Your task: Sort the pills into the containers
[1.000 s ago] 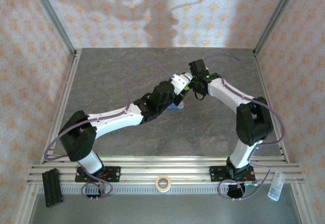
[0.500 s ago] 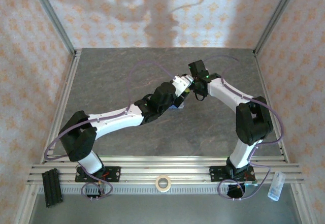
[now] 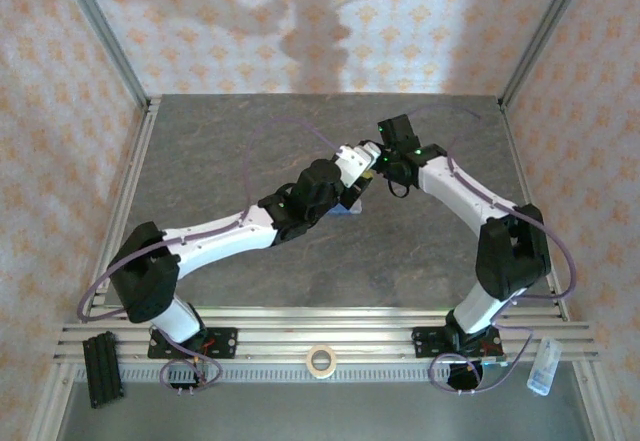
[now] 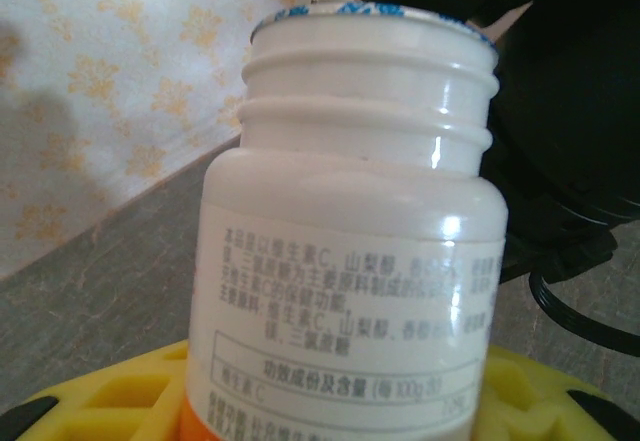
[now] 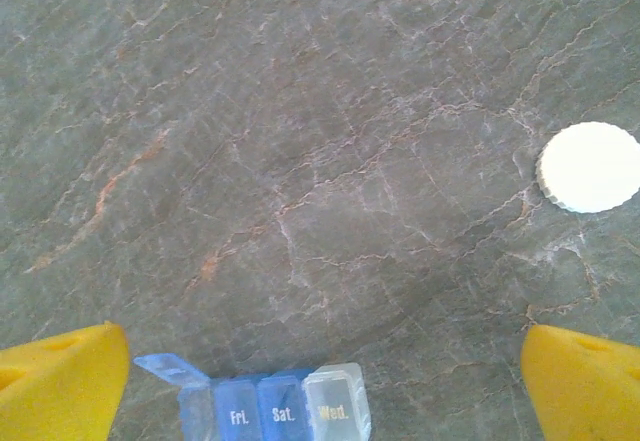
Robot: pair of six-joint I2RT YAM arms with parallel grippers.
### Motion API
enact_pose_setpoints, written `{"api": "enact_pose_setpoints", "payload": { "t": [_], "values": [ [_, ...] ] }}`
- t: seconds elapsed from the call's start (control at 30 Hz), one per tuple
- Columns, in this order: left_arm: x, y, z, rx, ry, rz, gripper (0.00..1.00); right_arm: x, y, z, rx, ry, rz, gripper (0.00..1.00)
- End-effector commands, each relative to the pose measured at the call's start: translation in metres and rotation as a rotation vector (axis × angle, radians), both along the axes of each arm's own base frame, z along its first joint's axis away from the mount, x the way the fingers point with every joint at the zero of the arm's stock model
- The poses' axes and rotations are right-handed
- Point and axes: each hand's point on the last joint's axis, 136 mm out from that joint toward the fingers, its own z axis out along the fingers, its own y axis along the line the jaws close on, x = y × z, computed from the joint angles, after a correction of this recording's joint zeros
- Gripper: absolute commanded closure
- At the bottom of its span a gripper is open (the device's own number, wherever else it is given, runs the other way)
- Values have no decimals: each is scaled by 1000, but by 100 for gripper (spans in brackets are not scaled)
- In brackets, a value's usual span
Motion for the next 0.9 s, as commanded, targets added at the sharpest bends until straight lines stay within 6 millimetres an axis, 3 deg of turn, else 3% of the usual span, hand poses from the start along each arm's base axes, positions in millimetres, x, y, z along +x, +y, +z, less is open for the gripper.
{"api": "enact_pose_setpoints", "payload": {
  "t": [0.0,0.27,0.63,0.87],
  "values": [
    [-8,2,11,-29,-25,-14,100,-19,-4,0,0,24,17,0],
    [-14,23,4,-77,-32,17,100,-40,-10,-19,-3,70,25,1],
    [-26,62,-16,-174,7,52,100,-51,-6,-32,12,113,60,1],
    [-27,77,-10,-207,-19,59,100,-55,6,-34,15,142,120,3]
  ]
}}
